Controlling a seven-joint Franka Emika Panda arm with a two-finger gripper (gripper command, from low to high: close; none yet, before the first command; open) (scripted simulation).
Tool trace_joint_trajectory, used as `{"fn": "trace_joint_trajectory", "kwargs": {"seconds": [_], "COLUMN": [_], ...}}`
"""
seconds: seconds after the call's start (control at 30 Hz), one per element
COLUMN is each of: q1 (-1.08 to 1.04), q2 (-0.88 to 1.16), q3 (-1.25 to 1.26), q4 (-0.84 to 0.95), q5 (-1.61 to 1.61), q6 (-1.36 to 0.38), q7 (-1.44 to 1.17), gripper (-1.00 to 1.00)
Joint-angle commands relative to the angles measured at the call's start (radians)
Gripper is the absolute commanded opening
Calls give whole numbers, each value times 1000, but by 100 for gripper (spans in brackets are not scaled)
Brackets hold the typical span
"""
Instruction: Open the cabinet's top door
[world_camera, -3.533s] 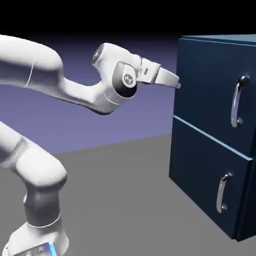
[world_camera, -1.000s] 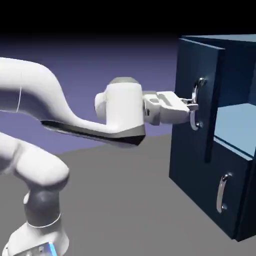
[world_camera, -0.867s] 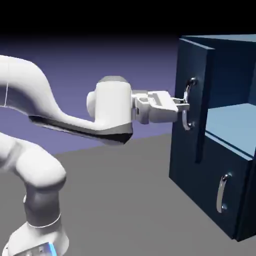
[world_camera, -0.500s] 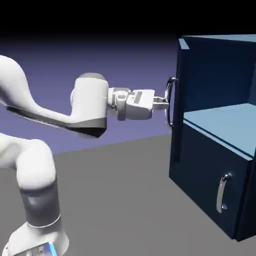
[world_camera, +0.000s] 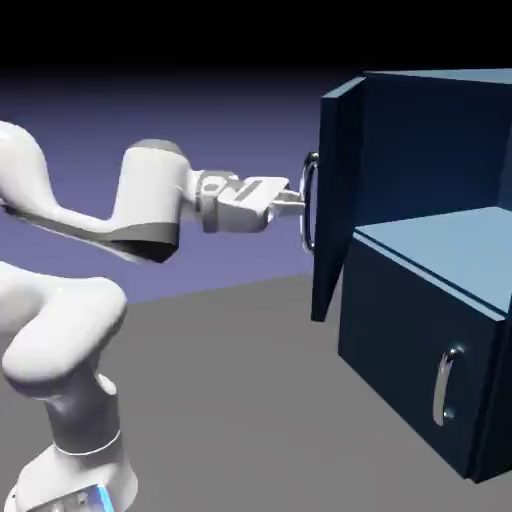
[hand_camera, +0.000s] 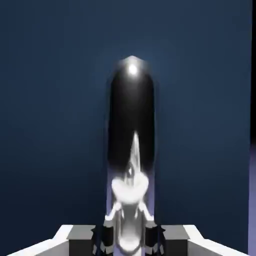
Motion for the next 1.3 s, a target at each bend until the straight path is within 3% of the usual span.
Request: {"fn": "trace_joint_trajectory", "kwargs": {"seconds": [0.0,0.23,0.7,1.0,1.27], "q1": [-36,-31,389,483,366], "q2": [-23,-109,-226,-200,-149], "q3": [21,52,222,479,709], "q4": [-3,-79,-139,-6,248], "q5": [27,330,836,1094,1290], "q6": [30,21,-563,-954,-1290], "q7": [21,-245,-583,-618,-640], "gripper": [-100,-100,-100,-100,-100]}}
